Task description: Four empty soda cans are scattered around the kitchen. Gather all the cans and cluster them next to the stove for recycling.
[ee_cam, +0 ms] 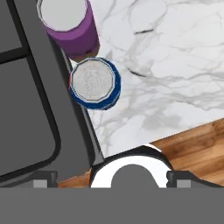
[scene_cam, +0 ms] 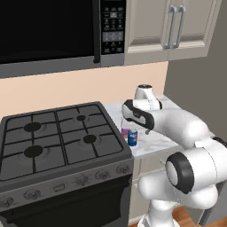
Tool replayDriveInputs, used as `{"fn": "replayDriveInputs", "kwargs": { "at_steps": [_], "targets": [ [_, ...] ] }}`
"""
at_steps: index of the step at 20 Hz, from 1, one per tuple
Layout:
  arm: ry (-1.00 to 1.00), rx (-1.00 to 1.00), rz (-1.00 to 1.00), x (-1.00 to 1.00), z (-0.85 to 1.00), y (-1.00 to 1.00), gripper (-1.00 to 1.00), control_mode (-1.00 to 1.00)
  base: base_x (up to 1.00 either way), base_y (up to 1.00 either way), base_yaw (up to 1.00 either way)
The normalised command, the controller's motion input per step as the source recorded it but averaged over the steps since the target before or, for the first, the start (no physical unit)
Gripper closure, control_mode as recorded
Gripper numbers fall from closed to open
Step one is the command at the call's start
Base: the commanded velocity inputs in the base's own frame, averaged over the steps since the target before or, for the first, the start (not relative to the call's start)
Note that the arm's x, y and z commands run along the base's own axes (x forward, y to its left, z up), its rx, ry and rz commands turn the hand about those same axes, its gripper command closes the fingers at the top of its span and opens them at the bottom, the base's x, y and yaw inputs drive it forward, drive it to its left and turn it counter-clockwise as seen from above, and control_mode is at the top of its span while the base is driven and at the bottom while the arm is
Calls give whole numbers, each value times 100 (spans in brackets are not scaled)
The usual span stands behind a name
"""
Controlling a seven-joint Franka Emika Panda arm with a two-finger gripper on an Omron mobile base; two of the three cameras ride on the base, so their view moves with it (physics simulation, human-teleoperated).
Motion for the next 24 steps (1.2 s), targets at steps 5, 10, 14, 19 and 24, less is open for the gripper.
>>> {"fn": "replayDriveInputs", "kwargs": {
  "at_steps": [5,10,14,19,24],
  "targets": [
    [0,0,2,-94,25,10,-100,-100,0,0,0],
    [0,0,2,-57,13,7,-100,-100,0,0,0],
    [0,0,0,-48,1,0,-100,-100,0,0,0],
    [0,0,0,0,0,0,-100,-100,0,0,0],
    [0,0,0,0,0,0,-100,100,-10,20,4]
  ]
}}
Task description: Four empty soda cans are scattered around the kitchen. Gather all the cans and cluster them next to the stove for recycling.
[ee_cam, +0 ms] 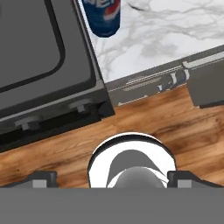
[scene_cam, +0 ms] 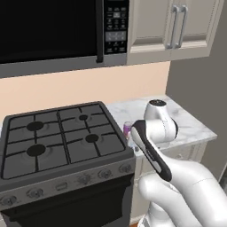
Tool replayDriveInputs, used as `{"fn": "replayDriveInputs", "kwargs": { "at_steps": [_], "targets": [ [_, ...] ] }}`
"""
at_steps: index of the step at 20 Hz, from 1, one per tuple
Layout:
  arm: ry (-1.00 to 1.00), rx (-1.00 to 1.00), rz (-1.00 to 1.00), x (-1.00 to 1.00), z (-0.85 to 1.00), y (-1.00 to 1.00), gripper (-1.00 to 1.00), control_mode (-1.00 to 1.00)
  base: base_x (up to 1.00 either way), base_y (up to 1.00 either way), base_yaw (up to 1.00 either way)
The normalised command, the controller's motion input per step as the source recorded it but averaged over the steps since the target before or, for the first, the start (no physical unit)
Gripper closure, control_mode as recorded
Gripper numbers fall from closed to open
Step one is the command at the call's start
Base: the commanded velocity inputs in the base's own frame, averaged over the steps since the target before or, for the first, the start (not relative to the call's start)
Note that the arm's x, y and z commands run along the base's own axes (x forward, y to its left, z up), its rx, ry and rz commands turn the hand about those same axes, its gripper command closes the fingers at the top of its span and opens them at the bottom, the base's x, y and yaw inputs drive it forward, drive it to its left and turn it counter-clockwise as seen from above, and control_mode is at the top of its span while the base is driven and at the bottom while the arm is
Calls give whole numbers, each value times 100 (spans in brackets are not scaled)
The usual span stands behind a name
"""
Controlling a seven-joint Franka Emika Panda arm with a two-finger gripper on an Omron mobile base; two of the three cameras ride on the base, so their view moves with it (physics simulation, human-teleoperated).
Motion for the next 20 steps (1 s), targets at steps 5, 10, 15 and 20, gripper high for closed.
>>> {"fn": "replayDriveInputs", "kwargs": {
  "at_steps": [5,10,15,20],
  "targets": [
    [0,0,0,0,0,0,-100,100,-20,100,9],
    [0,0,0,0,0,0,-100,100,-11,100,2],
    [0,0,0,0,0,0,-100,100,-3,100,1],
    [0,0,0,0,0,0,-100,100,9,86,0]
  ]
}}
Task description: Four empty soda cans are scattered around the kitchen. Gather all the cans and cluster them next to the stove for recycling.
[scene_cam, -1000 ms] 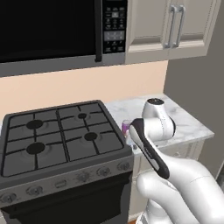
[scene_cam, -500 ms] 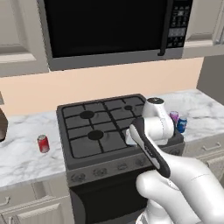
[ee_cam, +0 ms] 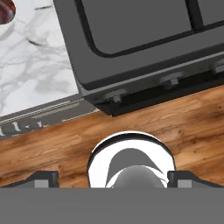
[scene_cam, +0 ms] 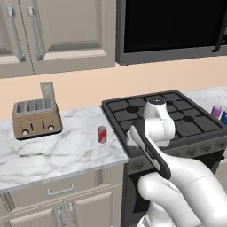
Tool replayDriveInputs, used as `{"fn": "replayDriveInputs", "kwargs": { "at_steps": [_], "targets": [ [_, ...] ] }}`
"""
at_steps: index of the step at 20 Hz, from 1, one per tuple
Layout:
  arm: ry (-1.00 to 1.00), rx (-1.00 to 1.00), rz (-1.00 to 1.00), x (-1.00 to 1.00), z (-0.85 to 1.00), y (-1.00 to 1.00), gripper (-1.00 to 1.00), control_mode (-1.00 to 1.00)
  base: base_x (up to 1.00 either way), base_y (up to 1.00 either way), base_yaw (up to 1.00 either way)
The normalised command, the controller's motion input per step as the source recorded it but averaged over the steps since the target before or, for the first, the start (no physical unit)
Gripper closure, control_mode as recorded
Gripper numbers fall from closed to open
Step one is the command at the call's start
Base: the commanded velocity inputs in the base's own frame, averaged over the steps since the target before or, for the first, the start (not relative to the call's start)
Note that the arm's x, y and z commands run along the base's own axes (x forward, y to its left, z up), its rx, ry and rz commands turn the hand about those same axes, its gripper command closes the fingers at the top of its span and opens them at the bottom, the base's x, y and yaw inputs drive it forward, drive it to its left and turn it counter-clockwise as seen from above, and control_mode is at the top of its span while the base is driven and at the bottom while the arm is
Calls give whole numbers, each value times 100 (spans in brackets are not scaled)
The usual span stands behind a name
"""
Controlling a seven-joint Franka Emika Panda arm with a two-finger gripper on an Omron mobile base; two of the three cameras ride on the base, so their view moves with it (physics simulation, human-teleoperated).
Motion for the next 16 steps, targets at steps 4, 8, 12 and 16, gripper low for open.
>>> {"fn": "replayDriveInputs", "kwargs": {
  "at_steps": [4,8,12,16],
  "targets": [
    [0,0,0,0,0,0,-100,100,39,57,-2],
    [0,0,0,0,0,0,-100,100,97,4,0],
    [0,0,0,0,0,0,-100,100,23,0,0],
    [0,0,0,0,0,0,-100,100,0,0,0]
  ]
}}
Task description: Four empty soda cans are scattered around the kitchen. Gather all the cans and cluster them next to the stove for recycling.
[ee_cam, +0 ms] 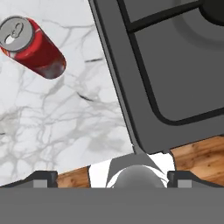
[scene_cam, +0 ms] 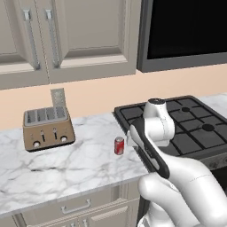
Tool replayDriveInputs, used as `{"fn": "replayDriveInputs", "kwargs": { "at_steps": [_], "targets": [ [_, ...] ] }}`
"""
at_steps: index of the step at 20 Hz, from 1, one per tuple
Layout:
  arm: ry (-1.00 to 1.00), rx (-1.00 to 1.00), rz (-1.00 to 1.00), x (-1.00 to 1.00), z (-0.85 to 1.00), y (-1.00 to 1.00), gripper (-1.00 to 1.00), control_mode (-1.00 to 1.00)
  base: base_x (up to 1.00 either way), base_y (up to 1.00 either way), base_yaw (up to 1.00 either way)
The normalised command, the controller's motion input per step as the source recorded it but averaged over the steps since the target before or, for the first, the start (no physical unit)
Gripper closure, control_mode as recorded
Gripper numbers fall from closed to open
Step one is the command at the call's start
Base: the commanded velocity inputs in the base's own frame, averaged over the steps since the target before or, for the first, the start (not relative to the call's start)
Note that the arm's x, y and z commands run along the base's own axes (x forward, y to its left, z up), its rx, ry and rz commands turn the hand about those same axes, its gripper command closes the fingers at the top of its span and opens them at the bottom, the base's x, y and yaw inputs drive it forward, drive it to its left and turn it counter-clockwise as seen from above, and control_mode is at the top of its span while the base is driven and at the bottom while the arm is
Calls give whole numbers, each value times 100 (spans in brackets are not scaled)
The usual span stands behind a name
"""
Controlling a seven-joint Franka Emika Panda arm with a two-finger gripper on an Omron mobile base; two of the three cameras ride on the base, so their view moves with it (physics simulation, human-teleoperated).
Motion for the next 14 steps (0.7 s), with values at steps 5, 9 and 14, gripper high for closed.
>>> {"fn": "replayDriveInputs", "kwargs": {
  "at_steps": [5,9,14],
  "targets": [
    [-1,0,1,12,0,8,-100,-100,0,0,0],
    [-4,0,14,6,5,18,-100,-100,0,0,0],
    [0,-5,21,0,11,1,-100,-100,0,0,0]
  ]
}}
